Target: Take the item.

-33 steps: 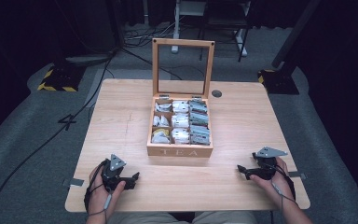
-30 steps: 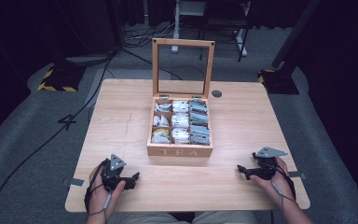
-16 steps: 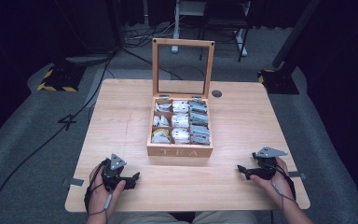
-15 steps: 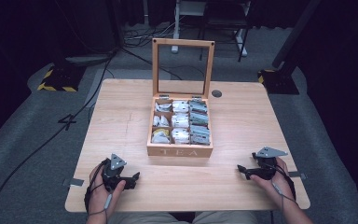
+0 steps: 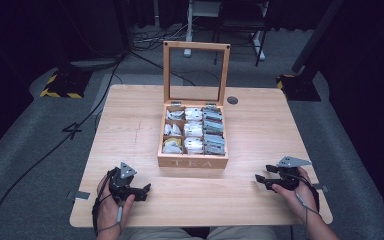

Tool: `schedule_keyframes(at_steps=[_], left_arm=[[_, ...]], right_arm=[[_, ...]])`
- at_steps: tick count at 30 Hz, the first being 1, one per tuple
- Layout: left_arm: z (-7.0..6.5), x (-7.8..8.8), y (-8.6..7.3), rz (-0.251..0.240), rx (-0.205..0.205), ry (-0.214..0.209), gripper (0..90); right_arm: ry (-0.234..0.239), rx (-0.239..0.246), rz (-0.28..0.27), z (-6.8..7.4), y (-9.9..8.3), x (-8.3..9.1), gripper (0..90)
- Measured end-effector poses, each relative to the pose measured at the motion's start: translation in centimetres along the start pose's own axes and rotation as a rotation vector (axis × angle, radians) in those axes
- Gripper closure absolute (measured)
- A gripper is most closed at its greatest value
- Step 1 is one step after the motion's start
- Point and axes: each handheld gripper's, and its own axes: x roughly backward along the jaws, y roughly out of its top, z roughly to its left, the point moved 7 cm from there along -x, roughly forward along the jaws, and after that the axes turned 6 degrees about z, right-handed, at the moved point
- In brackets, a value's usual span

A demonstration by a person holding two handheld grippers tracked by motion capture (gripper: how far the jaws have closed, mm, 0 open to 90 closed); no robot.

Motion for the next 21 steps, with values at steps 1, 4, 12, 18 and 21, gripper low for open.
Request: schedule_keyframes(at_steps=[1,4,12,18,21], left_arm=[[0.0,0.0,0.0,-0.004,0.008,0.003,0.3],[0.0,-0.1,0.1,-0.003,0.008,0.001,0.3],[0.1,-0.1,0.1,-0.002,0.003,-0.002,0.4],[0.1,-0.1,0.1,-0.004,0.012,0.005,0.4],[0.0,0.0,0.0,-0.002,0.033,0.023,0.4]], right_arm=[[-0.002,0.007,0.000,0.1,0.3,0.2,35.1],[0.010,0.022,-0.015,0.4,1.3,0.9,36.1],[0.060,0.038,-0.053,0.9,4.6,2.4,38.9],[0.086,0.063,-0.072,1.4,7.3,2.8,42.0],[0.105,0.081,-0.079,1.9,8.8,2.8,44.1]])
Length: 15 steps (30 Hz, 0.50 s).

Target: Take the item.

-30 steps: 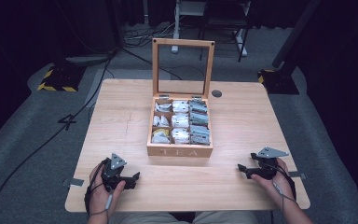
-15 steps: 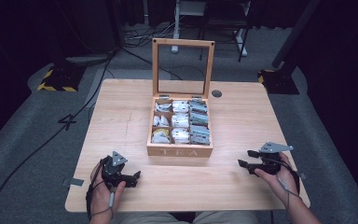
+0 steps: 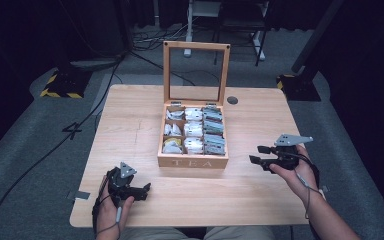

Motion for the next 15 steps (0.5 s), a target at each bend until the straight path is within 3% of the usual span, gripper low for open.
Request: schedule_keyframes(at_steps=[10,15], left_arm=[[0.0,0.0,0.0,0.000,-0.001,-0.003,0.3],[0.0,-0.1,0.1,0.001,-0.012,-0.014,0.3]], right_arm=[[0.039,0.041,-0.028,1.3,4.2,-0.5,47.4],[0.060,0.043,-0.015,2.4,5.9,-1.2,49.3]])
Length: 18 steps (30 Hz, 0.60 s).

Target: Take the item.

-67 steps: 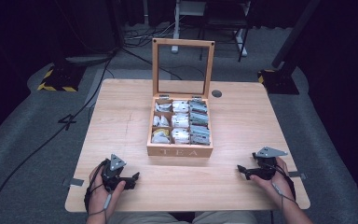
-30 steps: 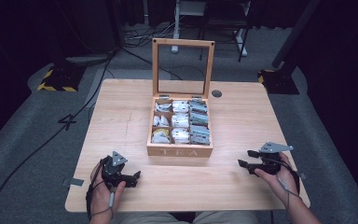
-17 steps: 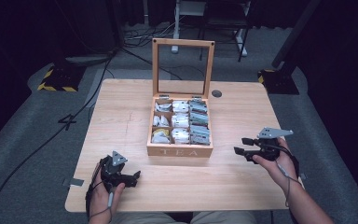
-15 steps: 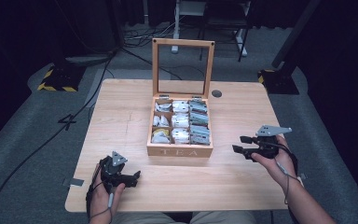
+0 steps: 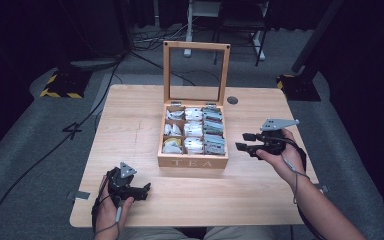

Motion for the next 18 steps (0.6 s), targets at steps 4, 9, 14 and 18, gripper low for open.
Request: schedule_keyframes(at_steps=[4,9,14,18], left_arm=[[0.0,0.0,0.0,0.002,-0.002,0.002,0.3],[0.0,0.0,0.0,0.000,-0.005,0.000,0.3],[0.1,0.0,0.1,0.001,-0.007,-0.001,0.3],[0.1,0.0,0.1,0.001,-0.007,-0.001,0.3]], right_arm=[[0.036,0.016,0.006,1.0,1.3,-1.1,50.4],[0.067,0.041,0.025,2.0,2.9,-2.6,52.4],[0.103,0.042,0.050,3.0,4.3,-4.2,54.8],[0.119,0.074,0.080,3.9,5.3,-5.9,56.6]])
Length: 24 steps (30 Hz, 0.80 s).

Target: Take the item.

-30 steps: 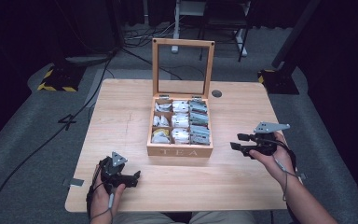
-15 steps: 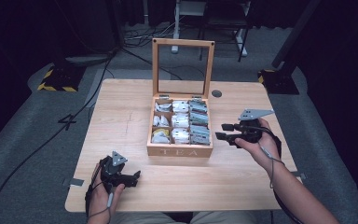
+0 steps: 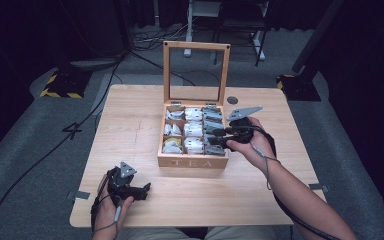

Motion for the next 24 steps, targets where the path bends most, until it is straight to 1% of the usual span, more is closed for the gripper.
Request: schedule_keyframes(at_steps=[3,6,8,11,17,19,22,23,24], left_arm=[[0.0,0.0,0.0,0.000,0.000,0.000,0.3],[0.0,0.0,0.0,0.000,0.000,0.000,0.3],[0.0,0.0,0.0,0.000,0.000,0.000,0.3],[0.0,0.0,0.0,0.000,0.000,0.000,0.3],[0.0,0.0,0.0,-0.001,-0.001,0.000,0.3],[0.0,0.0,0.0,0.000,0.000,0.000,0.3],[0.0,0.0,0.0,0.000,0.000,0.000,0.3],[0.0,0.0,0.0,0.000,0.000,0.000,0.3],[0.0,0.0,0.0,0.000,0.000,0.000,0.3]], right_arm=[[0.013,0.010,0.020,0.4,0.5,-1.2,57.8],[0.031,0.015,0.052,0.9,0.7,-2.5,60.1],[0.040,0.022,0.082,1.2,0.8,-3.3,63.4],[0.040,0.027,0.127,1.4,0.7,-4.6,66.2],[0.039,0.020,0.180,1.3,0.3,-6.1,68.9],[0.037,0.027,0.200,1.2,0.2,-6.6,69.7],[0.045,0.023,0.214,1.3,0.1,-7.0,70.4],[0.057,0.016,0.233,1.4,0.1,-7.3,72.0],[0.064,0.011,0.239,1.5,0.0,-7.5,73.5]])
